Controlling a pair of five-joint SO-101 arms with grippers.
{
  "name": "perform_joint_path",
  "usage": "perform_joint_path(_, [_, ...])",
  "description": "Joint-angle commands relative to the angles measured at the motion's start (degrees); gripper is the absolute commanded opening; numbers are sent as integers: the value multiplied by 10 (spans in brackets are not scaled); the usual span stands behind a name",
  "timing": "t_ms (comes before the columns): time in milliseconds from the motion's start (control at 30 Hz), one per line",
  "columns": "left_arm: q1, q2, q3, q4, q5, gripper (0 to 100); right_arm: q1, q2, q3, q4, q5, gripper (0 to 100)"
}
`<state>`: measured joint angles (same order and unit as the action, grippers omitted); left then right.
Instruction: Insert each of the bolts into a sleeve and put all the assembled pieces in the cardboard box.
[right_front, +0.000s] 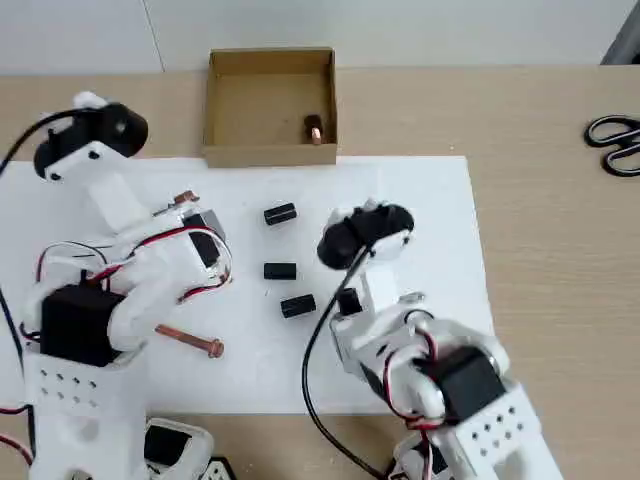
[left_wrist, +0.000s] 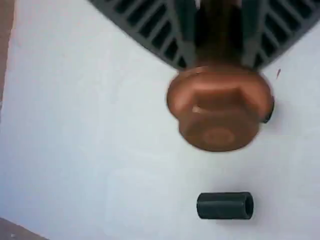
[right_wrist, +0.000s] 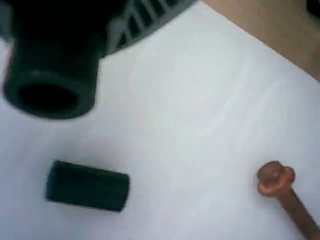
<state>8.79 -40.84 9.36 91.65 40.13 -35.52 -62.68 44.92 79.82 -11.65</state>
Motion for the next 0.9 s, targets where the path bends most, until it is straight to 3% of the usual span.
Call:
perform_joint_path(0, [23,-41,28,-27,29,6,-32,-72,45,-58,-3,3])
perform_joint_path(233, [47,-152,153,-109,53,6,-77,-232,188,-167,-2,3])
perform_joint_path(500, [50,-302,312,-215,35,6,-132,-371,299,-196,43,3])
perform_joint_path(867, [55,-381,406,-261,23,6,-163,-408,331,-235,95,3])
